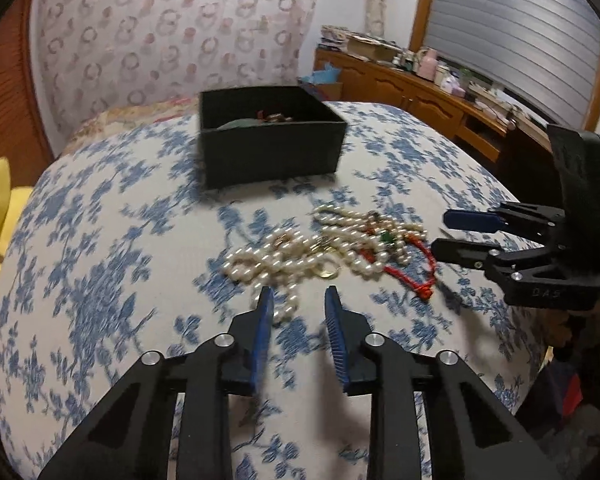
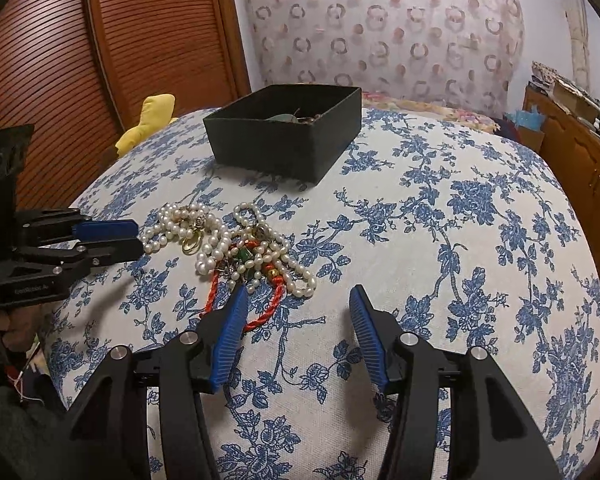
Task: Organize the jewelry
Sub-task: 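Move both open tools back to the pearl necklaces, then lift a pearl necklace over the box with the left tool while the right tool grasps tangled pearls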
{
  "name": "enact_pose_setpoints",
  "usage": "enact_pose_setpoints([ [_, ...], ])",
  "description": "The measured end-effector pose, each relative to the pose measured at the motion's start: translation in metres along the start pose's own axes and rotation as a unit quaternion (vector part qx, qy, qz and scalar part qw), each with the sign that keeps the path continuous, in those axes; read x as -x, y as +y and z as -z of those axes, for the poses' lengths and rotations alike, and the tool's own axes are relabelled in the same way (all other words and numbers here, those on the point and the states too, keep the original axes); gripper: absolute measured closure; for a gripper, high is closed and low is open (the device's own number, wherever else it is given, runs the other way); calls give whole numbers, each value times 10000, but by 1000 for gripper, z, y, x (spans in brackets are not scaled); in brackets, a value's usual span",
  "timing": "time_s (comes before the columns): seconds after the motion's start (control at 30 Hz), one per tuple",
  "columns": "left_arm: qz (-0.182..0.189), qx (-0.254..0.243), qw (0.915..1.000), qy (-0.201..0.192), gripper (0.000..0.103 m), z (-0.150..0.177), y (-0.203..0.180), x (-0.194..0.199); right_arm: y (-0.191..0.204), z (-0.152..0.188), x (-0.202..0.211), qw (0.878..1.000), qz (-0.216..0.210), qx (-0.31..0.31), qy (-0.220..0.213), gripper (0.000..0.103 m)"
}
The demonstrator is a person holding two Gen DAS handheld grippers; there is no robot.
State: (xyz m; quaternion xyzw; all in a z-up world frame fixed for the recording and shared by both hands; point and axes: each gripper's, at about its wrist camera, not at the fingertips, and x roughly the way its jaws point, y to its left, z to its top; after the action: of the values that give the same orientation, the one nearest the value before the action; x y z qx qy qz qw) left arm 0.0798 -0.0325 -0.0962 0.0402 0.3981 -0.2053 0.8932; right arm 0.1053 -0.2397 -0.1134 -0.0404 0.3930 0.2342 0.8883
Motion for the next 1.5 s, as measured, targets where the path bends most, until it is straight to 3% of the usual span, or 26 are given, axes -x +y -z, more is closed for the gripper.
enact_pose_setpoints([
  [0.23, -313, -327, 9986, 282, 79, -10, -9, -19, 1, 1, 1, 10000, 61, 25, -61, 48],
  [0.47, -352, -412, 9977, 414, 79, -13, -5, -27, 1, 1, 1, 10000, 36, 39, -67, 48],
  [0.5, -361, -427, 9976, 413, 84, -14, -5, -27, 2, 2, 1, 10000, 26, 45, -74, 47],
  [0.53, -346, -444, 9976, 411, 96, -14, -5, -27, 2, 2, 1, 10000, 17, 49, -76, 47],
  [0.63, -272, -504, 9974, 427, 97, -13, -6, -24, 2, 2, 1, 10000, -4, 61, -68, 45],
  [1.0, -63, -303, 9986, -428, 97, -35, -8, 41, 3, 2, 0, 10000, -13, 71, -44, 44],
  [1.5, -216, -97, 9898, -1405, 97, -75, -4, 100, 7, 3, 2, 9998, -25, 194, -70, 44],
])
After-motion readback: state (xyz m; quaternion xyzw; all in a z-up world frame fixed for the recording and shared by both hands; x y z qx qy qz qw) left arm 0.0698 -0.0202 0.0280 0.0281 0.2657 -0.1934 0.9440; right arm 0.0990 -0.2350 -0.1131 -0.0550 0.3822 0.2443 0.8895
